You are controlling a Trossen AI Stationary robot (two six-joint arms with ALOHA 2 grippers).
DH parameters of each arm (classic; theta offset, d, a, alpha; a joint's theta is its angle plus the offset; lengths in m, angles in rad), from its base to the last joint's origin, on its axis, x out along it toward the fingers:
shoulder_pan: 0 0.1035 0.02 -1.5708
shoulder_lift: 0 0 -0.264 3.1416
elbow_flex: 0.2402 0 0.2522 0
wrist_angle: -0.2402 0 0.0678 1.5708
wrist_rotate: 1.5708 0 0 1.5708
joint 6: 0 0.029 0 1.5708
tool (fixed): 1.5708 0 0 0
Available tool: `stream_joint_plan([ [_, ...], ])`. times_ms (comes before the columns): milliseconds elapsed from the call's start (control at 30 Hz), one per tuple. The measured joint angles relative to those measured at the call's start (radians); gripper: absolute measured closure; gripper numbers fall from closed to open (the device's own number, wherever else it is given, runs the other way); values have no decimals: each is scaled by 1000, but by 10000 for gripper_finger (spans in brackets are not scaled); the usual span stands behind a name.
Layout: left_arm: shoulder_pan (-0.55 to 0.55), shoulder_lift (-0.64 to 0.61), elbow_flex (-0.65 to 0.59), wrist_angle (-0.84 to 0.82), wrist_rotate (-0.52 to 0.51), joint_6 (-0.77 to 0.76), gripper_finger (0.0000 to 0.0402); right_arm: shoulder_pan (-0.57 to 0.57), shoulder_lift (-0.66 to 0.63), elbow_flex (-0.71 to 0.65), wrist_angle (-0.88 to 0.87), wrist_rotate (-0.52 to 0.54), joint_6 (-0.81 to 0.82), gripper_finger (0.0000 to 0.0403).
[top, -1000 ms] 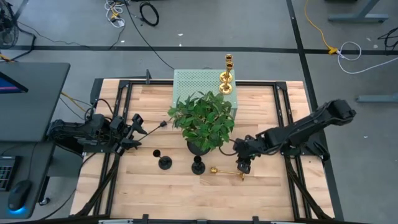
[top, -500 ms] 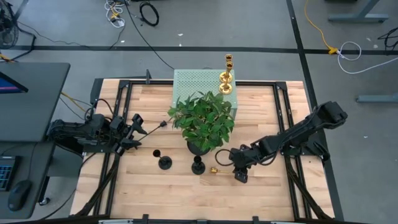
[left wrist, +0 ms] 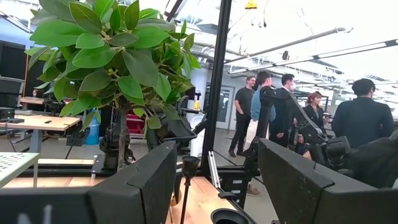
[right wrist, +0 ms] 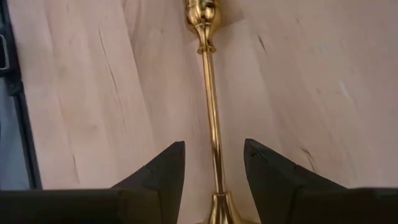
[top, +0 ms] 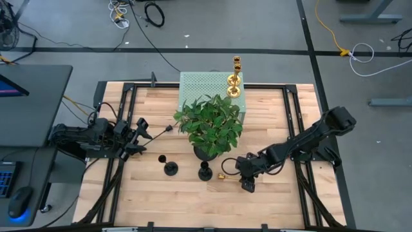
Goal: Pick & Place candle stick holders
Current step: Put the gold candle holder on the shelf aligned with the other gold candle holders
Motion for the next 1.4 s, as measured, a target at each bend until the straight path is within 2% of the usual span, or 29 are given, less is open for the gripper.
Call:
stream_joint_plan([
  [633, 0, 0, 0, 0, 0, -1, 175, 0, 76, 0, 39, 1, -4, 238],
  [1100, 0, 0, 0, 0, 0, -1, 175, -1, 78, 0, 39, 27, 6, 239],
  [1400, 0, 0, 0, 0, 0, 0, 175, -1, 78, 0, 41, 35, 14, 274],
])
